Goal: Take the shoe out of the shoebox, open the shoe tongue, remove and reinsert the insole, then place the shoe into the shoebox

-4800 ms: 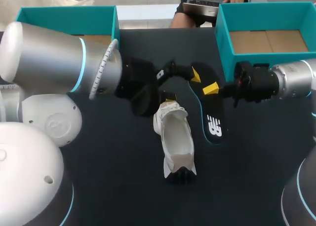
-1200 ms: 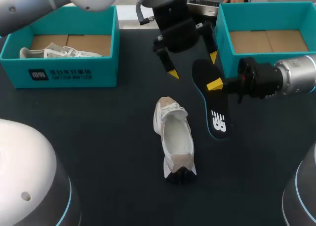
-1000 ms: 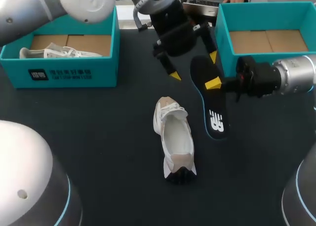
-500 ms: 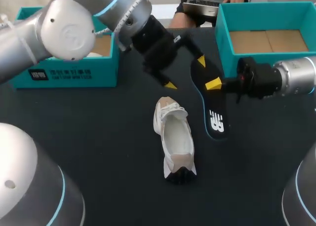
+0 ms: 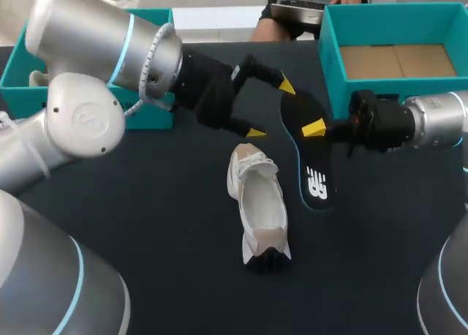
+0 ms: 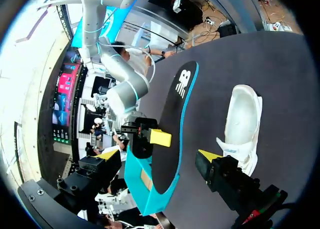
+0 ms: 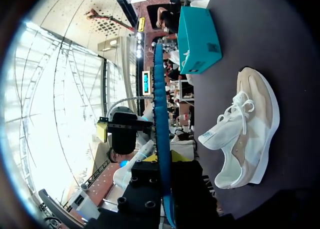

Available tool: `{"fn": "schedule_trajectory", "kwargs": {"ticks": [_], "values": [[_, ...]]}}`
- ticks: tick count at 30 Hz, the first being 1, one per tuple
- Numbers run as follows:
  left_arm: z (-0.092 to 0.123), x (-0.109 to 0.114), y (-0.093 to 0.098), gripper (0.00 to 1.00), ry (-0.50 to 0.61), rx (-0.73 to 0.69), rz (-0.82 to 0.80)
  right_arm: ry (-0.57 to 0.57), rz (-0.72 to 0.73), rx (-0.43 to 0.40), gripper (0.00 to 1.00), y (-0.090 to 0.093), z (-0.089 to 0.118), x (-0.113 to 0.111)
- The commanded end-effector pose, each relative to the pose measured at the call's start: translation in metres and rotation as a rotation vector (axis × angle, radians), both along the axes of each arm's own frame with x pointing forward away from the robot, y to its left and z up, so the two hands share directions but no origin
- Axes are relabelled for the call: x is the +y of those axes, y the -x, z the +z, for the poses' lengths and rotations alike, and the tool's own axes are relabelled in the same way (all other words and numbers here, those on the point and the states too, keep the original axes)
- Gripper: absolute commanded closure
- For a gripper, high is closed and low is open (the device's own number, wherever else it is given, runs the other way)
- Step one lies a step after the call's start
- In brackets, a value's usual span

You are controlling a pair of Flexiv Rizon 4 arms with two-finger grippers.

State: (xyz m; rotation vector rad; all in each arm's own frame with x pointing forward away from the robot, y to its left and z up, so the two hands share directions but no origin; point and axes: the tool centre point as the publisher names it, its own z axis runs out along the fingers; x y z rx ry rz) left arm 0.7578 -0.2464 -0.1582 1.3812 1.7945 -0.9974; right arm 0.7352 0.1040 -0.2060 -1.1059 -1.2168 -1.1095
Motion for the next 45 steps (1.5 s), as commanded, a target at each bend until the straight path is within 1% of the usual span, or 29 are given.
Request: {"fn": "schedule_trajectory", "kwargs": {"ticks": [1,12,14,15,16,17,20,22,25,27,31,32,33,34,35,36,39,42,43,45], "values": [[-0.004,0.004,0.005,0.0,0.352,-0.06,0.066,0.004,-0.005,0.0,1.0,0.002,0.001,0.001],[-0.004,0.004,0.005,0.0,0.352,-0.06,0.066,0.004,-0.005,0.0,1.0,0.002,0.001,0.001],[-0.02,0.005,0.003,0.0,0.397,-0.028,0.058,-0.001,-0.014,-0.001,1.0,0.003,0.002,0.002],[-0.026,0.005,0.001,0.0,0.391,-0.052,0.063,0.0,-0.017,-0.002,1.0,0.004,0.003,0.003],[-0.03,0.006,0.0,0.0,0.411,-0.09,0.062,-0.006,-0.023,-0.015,1.0,0.005,0.004,0.005],[-0.034,0.007,-0.002,0.0,0.41,-0.097,0.067,-0.014,-0.031,-0.017,1.0,0.006,0.005,0.007],[-0.039,0.007,-0.006,0.0,0.446,-0.138,0.075,-0.03,-0.05,-0.026,1.0,0.009,0.009,0.012],[-0.039,0.007,-0.007,0.0,0.478,-0.167,0.075,-0.038,-0.056,-0.026,1.0,0.011,0.012,0.016],[-0.04,0.004,-0.008,0.0,0.49,-0.183,0.078,-0.055,-0.068,-0.015,1.0,0.014,0.013,0.023],[-0.04,0.001,-0.008,0.0,0.493,-0.197,0.071,-0.063,-0.068,0.008,1.0,0.015,0.013,0.028],[-0.041,-0.004,-0.007,0.0,0.499,-0.21,0.065,-0.063,-0.076,0.003,1.0,0.017,0.013,0.036],[-0.042,-0.005,-0.007,0.03,0.497,-0.209,0.064,-0.063,-0.077,0.003,1.0,0.017,0.013,0.037],[-0.043,-0.006,-0.008,0.09,0.499,-0.211,0.064,-0.064,-0.076,0.003,1.0,0.018,0.013,0.038],[-0.044,-0.008,-0.008,0.09,0.496,-0.21,0.065,-0.064,-0.077,0.003,1.0,0.018,0.013,0.039],[-0.045,-0.009,-0.008,0.14,0.497,-0.21,0.063,-0.064,-0.078,0.002,1.0,0.018,0.013,0.04],[-0.045,-0.01,-0.008,0.25,0.499,-0.211,0.063,-0.065,-0.078,0.002,1.0,0.019,0.013,0.04],[-0.047,-0.015,-0.008,0.35,0.492,-0.214,0.061,-0.054,-0.083,0.01,1.0,0.019,0.013,0.041],[-0.049,-0.019,-0.007,0.42,0.487,-0.216,0.057,-0.053,-0.085,0.009,1.0,0.019,0.013,0.041],[-0.049,-0.02,-0.006,0.49,0.487,-0.218,0.056,-0.053,-0.085,0.009,1.0,0.019,0.013,0.041],[-0.049,-0.022,-0.006,0.54,0.489,-0.218,0.056,-0.053,-0.085,0.007,1.0,0.019,0.013,0.041]]}}
